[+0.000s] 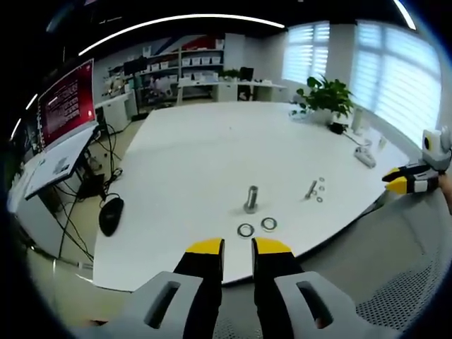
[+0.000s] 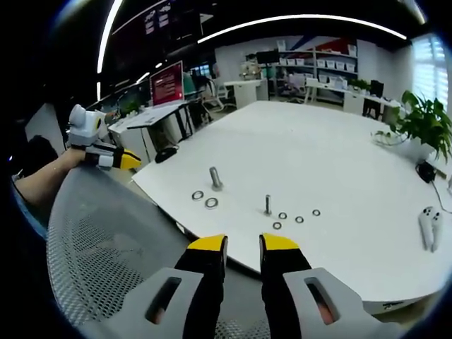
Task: Place the washer onto the threaded stud by aligning its center hole with the stud, sliding it down to the base, and recovering from edge contact or off-axis alignment until the washer reaches the visible bottom stop.
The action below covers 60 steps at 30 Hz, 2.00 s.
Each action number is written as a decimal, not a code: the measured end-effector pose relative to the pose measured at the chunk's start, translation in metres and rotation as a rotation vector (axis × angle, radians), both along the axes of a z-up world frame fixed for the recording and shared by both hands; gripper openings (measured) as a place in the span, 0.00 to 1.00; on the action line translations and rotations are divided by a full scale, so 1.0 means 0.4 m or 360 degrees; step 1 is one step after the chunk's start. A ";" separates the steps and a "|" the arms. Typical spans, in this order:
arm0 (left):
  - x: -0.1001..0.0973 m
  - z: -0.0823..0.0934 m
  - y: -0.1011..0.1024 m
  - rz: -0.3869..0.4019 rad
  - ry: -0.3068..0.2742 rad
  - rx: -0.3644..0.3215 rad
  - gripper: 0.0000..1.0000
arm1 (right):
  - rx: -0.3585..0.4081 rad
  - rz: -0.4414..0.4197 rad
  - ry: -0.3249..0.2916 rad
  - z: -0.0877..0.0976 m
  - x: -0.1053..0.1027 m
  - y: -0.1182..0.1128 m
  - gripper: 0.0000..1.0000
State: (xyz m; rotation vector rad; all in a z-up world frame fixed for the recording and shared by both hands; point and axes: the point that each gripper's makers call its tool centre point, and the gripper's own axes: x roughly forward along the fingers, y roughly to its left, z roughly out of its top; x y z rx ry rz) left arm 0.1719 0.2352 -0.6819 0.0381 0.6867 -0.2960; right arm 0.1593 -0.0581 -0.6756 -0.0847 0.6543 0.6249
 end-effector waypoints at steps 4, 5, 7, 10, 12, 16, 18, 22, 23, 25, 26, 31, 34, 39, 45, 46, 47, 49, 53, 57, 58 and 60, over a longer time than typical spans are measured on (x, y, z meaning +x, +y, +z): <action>-0.002 0.001 -0.004 -0.0013 -0.0002 -0.0009 0.13 | -0.0008 0.0012 0.0027 -0.006 -0.004 0.001 0.21; -0.002 0.001 -0.005 -0.0014 -0.0001 -0.0014 0.12 | -0.0014 0.0017 0.0049 -0.010 -0.006 0.001 0.21; -0.003 -0.001 -0.004 -0.0018 0.0005 -0.0005 0.12 | -0.0017 0.0017 0.0062 -0.012 -0.007 0.002 0.21; -0.005 -0.001 -0.006 -0.0030 0.0002 -0.0005 0.12 | -0.0010 0.0002 0.0037 -0.008 -0.004 -0.001 0.21; -0.006 -0.001 -0.008 -0.0042 -0.0001 -0.0002 0.12 | -0.0019 -0.0006 0.0045 -0.010 -0.005 -0.003 0.21; -0.006 0.003 -0.014 -0.0065 -0.0017 0.0001 0.12 | -0.0024 -0.0014 0.0066 -0.014 -0.007 -0.004 0.21; -0.004 0.007 -0.017 -0.0073 -0.0034 -0.0010 0.11 | -0.0041 0.0039 0.0155 -0.029 -0.022 0.003 0.21; -0.005 0.010 -0.022 -0.0101 -0.0042 -0.0008 0.10 | -0.0078 0.0025 0.0168 -0.036 -0.021 -0.002 0.21; -0.006 0.011 -0.024 -0.0110 -0.0046 -0.0008 0.10 | -0.0102 0.0028 0.0163 -0.038 -0.019 -0.004 0.21; -0.005 0.021 -0.034 -0.0147 -0.0079 -0.0026 0.09 | -0.0129 0.0034 0.0176 -0.043 -0.022 -0.006 0.21; -0.004 0.029 -0.039 -0.0161 -0.0107 -0.0041 0.09 | -0.0125 0.0023 0.0171 -0.041 -0.021 -0.007 0.21; 0.001 0.036 -0.043 -0.0181 -0.0141 -0.0044 0.07 | -0.0114 -0.0037 0.0148 -0.038 -0.013 -0.016 0.21; 0.003 0.043 -0.048 -0.0200 -0.0169 -0.0029 0.07 | -0.0121 -0.0006 0.0178 -0.047 -0.022 -0.011 0.21; 0.008 0.051 -0.050 -0.0210 -0.0201 -0.0037 0.06 | -0.0127 -0.0024 0.0190 -0.050 -0.023 -0.010 0.21; 0.017 0.057 -0.037 -0.0157 -0.0221 -0.0047 0.04 | -0.0176 0.0003 0.0210 -0.057 -0.027 -0.007 0.18; 0.019 0.057 -0.033 -0.0139 -0.0222 -0.0050 0.04 | -0.0182 0.0056 0.0230 -0.060 -0.035 0.001 0.18; 0.021 0.058 -0.031 -0.0128 -0.0227 -0.0051 0.03 | -0.0205 0.0117 0.0256 -0.065 -0.043 0.007 0.18; 0.021 0.057 -0.026 -0.0102 -0.0227 -0.0047 0.03 | -0.0261 0.0210 0.0298 -0.076 -0.056 0.014 0.18; 0.014 0.036 -0.017 -0.0070 -0.0148 -0.0039 0.03 | -0.0257 0.0453 0.0305 -0.068 -0.048 0.020 0.14; 0.014 0.045 -0.006 -0.0010 -0.0174 -0.0092 0.04 | -0.0308 0.0621 0.0268 -0.057 -0.005 0.003 0.14; 0.021 0.058 -0.006 0.0015 -0.0228 -0.0130 0.05 | -0.0298 0.0643 0.0268 -0.055 0.005 0.000 0.14; 0.017 0.060 0.007 0.0070 -0.0223 -0.0159 0.06 | -0.0337 0.0738 0.0265 -0.054 0.033 -0.008 0.14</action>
